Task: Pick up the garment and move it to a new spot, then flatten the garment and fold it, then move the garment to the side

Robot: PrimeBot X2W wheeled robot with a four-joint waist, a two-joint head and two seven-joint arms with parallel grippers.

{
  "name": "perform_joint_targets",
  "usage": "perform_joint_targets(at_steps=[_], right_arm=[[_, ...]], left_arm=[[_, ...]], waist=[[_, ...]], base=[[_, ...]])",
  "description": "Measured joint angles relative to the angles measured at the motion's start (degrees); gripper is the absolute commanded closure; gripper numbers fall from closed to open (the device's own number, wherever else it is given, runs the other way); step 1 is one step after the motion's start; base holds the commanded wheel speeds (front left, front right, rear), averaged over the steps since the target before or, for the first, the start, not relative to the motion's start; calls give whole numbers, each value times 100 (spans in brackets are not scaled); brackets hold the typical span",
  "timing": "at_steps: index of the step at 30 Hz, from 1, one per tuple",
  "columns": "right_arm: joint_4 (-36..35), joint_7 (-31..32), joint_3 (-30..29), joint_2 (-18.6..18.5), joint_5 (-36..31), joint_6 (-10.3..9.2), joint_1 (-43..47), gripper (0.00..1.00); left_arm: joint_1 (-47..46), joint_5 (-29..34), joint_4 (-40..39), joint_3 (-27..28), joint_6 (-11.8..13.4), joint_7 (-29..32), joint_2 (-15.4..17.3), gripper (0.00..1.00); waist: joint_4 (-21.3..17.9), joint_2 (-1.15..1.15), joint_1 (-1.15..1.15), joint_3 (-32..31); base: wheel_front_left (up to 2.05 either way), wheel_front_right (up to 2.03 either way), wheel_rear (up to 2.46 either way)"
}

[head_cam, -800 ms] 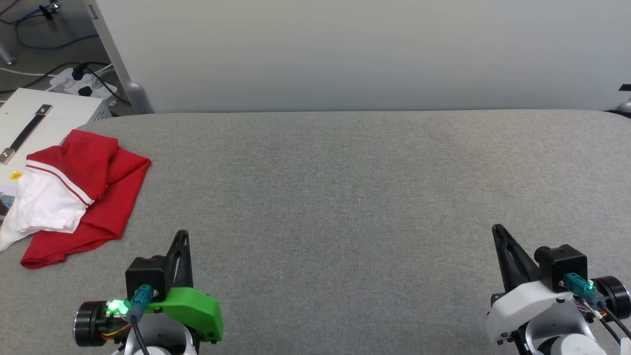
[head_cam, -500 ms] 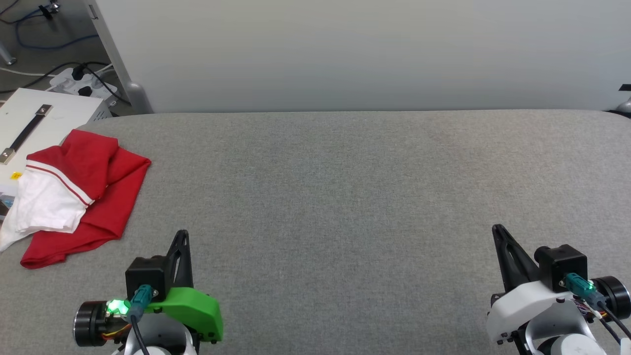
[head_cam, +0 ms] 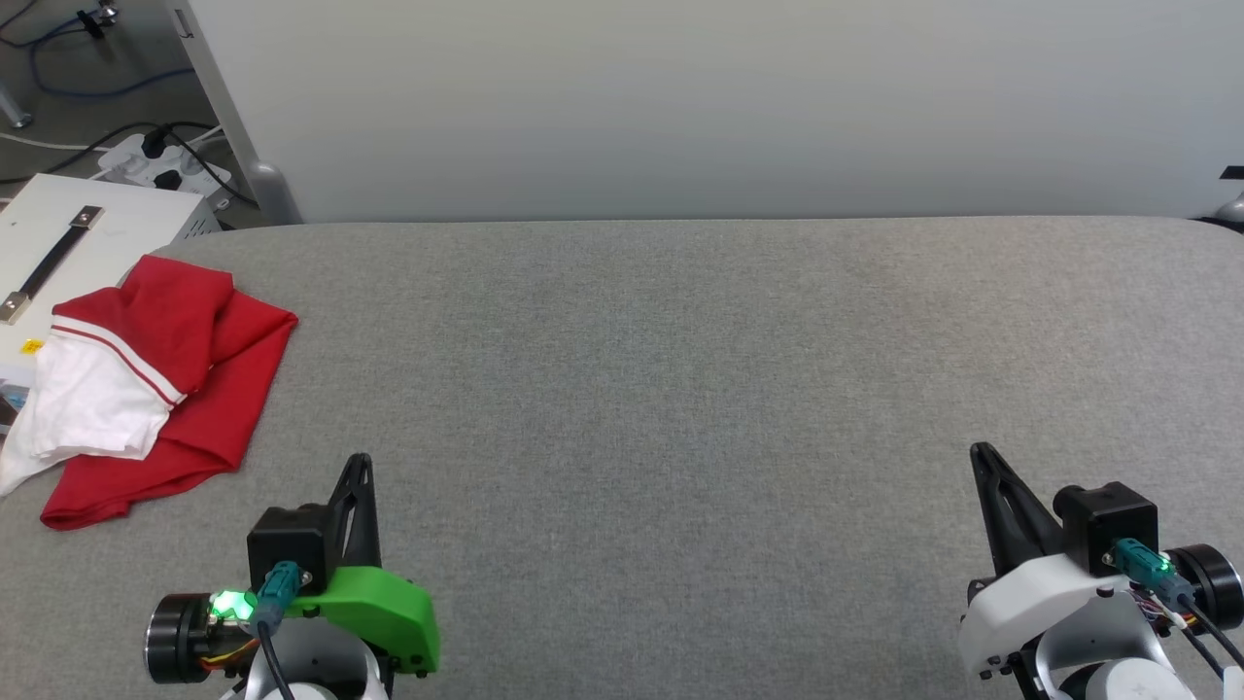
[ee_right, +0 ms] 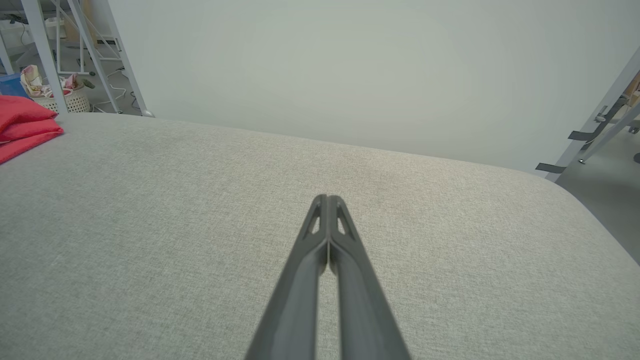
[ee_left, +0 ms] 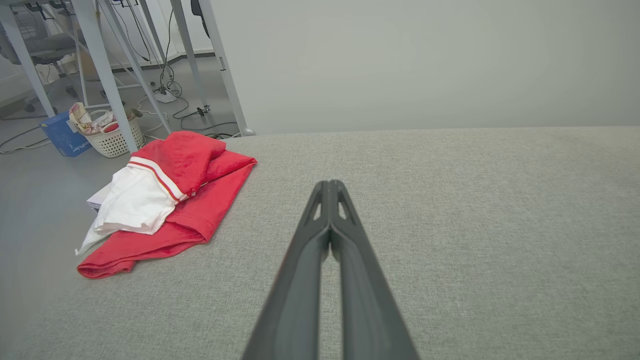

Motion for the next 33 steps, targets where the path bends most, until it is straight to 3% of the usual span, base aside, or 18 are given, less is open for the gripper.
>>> perform_joint_targets(at_steps=[7,8,9,10,33], right_arm=[[0,0,0,1,0,0,0,100],[-1,0,1,0,3,0,1,0],[0,0,1,0,3,0,2,100],[0,0,1,0,3,0,2,0],[-168,-202,-76,0,287,0,8,0]], left_arm=[[0,0,0,0,0,0,0,100],[2,-2,0,0,0,0,1,0],[7,-2,0,0,0,0,1,100],[8,-2,1,0,0,1,1,0],[9,-102,-70,-2,20,-210,1,0]], waist=[[0,0,0,0],[0,0,0,0],[0,0,0,0],[0,0,0,0],[10,0,0,20]], base=[[0,0,0],[0,0,0],[0,0,0],[0,0,0],[0,0,0]])
